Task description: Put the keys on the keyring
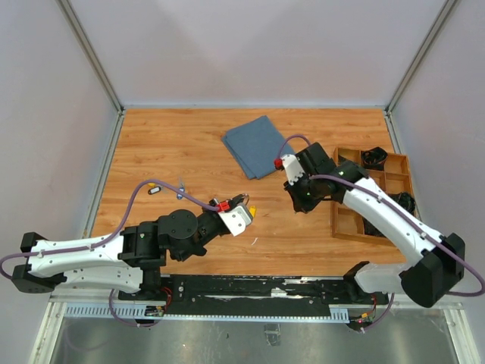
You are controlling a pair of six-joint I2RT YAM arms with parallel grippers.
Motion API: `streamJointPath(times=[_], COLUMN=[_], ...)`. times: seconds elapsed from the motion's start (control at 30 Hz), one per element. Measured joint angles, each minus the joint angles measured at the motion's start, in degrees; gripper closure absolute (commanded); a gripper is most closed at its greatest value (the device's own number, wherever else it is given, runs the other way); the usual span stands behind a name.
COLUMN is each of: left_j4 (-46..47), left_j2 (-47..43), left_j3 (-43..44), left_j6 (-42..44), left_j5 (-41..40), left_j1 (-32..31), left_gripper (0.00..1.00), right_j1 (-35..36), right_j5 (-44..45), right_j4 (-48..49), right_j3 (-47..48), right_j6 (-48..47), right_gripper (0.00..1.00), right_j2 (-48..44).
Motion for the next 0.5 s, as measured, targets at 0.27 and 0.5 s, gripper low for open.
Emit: streamJointPath(times=[0.27, 0.5], left_j4=[0.04, 0.07], left_j2=[0.00, 0.02], left_j3=[0.00, 0.00], left_j6=[0.00, 0.00], left_j5=[0.02, 0.04], left_j1=[0.00, 0.00], left_gripper=[0.99, 1.00], right_j1=[-1.03, -0.22], right_j5=[-12.28, -13.07], right_j4=[1.95, 6.58], right_j3=[-1.66, -2.60], right_j6=[0.76, 0.61], right_gripper=[1.00, 1.00], right_j2=[-3.93, -8.17])
